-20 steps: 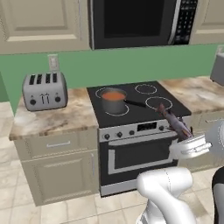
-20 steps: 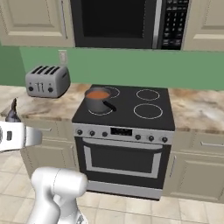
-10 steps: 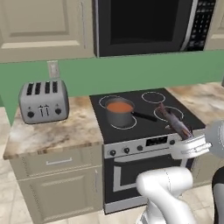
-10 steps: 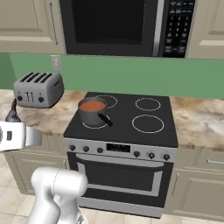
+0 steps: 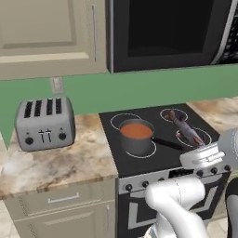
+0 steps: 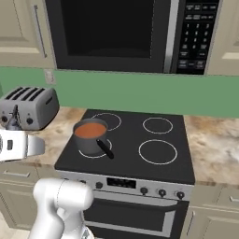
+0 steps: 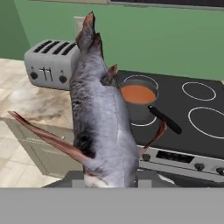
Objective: Retrieve the fish from the fridge and place it on the saucepan with marinade on the stove.
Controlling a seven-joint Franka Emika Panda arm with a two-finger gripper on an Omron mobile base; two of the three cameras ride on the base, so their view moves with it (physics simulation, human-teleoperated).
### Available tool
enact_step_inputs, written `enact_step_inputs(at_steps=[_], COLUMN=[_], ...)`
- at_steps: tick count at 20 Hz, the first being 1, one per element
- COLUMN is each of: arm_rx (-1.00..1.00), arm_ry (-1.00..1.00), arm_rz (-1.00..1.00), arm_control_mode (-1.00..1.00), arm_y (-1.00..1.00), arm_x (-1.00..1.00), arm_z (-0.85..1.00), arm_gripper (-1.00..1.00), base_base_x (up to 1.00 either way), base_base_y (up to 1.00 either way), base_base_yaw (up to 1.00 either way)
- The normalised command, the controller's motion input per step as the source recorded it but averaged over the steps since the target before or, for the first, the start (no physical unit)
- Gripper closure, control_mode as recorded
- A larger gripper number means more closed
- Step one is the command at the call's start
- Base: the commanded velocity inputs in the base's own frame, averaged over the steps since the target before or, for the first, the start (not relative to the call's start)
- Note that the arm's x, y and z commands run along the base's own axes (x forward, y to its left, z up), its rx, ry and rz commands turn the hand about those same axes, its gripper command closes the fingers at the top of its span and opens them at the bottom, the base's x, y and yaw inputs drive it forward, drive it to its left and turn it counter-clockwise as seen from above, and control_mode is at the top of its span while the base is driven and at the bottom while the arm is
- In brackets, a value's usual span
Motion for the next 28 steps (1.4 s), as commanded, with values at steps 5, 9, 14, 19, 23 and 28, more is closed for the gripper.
enact_step_inputs(at_steps=[5,9,14,19,23,28], arm_rx=[0.0,0.0,0.0,0.0,0.0,0.0], arm_ry=[0.0,0.0,0.0,0.0,0.0,0.0], arm_rz=[0.0,0.0,0.0,0.0,0.0,0.0], arm_control_mode=[1.0,1.0,1.0,1.0,1.0,1.0], arm_y=[0.0,0.0,0.0,0.0,0.0,0.0], arm_x=[0.0,0.0,0.0,0.0,0.0,0.0], arm_z=[0.0,0.0,0.0,0.0,0.0,0.0], arm_gripper=[1.0,1.0,1.0,1.0,1.0,1.0], base_base_x=[0.66,0.51,0.3,0.02,0.0,0.0], base_base_y=[0.0,0.0,0.0,0.0,0.0,0.0], base_base_yaw=[0.0,0.0,0.0,0.0,0.0,0.0])
